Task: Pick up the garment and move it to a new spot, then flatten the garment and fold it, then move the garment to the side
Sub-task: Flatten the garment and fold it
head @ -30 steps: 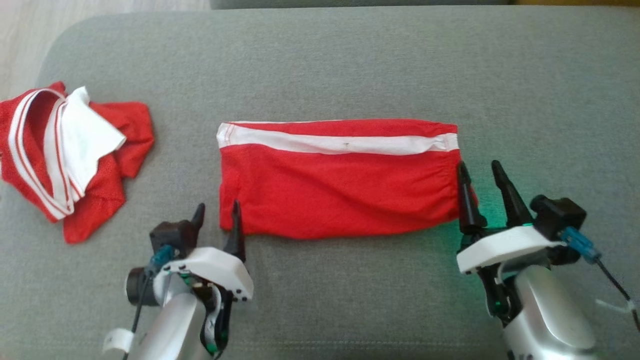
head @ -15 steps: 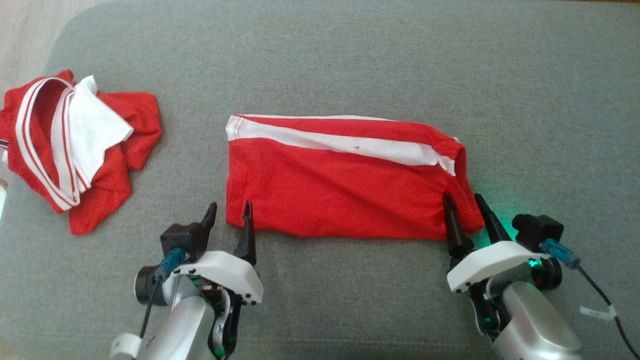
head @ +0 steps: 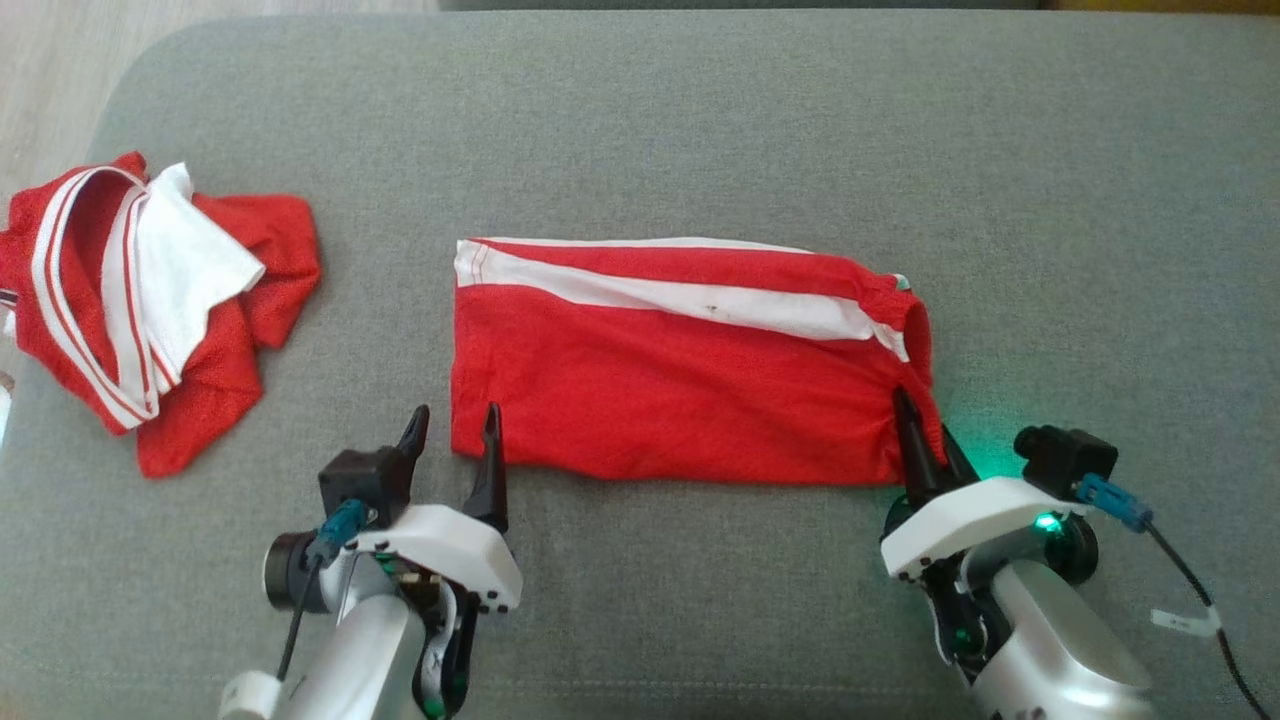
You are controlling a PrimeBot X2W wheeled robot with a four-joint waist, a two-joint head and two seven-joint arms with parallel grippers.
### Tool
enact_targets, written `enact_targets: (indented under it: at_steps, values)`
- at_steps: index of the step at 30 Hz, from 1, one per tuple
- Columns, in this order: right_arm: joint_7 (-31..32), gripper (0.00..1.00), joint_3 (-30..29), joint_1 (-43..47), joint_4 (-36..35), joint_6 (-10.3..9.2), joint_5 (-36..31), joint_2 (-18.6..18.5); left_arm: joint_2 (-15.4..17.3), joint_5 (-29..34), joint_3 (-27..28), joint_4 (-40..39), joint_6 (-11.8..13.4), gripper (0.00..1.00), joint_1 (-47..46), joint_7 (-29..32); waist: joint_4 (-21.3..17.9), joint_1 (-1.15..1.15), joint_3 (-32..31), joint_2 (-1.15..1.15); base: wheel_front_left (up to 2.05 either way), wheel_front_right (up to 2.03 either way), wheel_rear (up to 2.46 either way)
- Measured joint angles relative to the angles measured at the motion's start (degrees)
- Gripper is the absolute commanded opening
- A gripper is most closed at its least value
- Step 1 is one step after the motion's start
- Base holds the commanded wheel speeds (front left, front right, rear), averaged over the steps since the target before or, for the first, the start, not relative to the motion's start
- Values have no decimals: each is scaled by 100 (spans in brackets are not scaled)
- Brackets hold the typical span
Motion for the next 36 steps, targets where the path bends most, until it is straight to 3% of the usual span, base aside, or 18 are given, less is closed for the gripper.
enact_targets:
  at_steps: [13, 20, 28, 36]
  values:
    - [26, 0, -709, 63, -187, 0, 8, -32, 1, 249, 112, -261, 2, 100, 245, 0, -106, 0, -184, 0, 0, 0, 0]
    - [458, 0, -14, 13, -883, 0, 333, -37, 1, 226, 46, -265, 0, 100, 305, 0, 25, 0, -232, 0, 0, 0, 0]
    - [989, 0, 597, -30, -1764, 0, 532, -29, 2, 83, -103, -271, 10, 100, 388, 0, 476, 0, -299, 0, 0, 0, 0]
    - [1160, 0, 923, -191, -1651, 0, 391, -21, 4, -30, -376, -277, 47, 100, 478, 0, 1120, 0, -302, 0, 0, 0, 0]
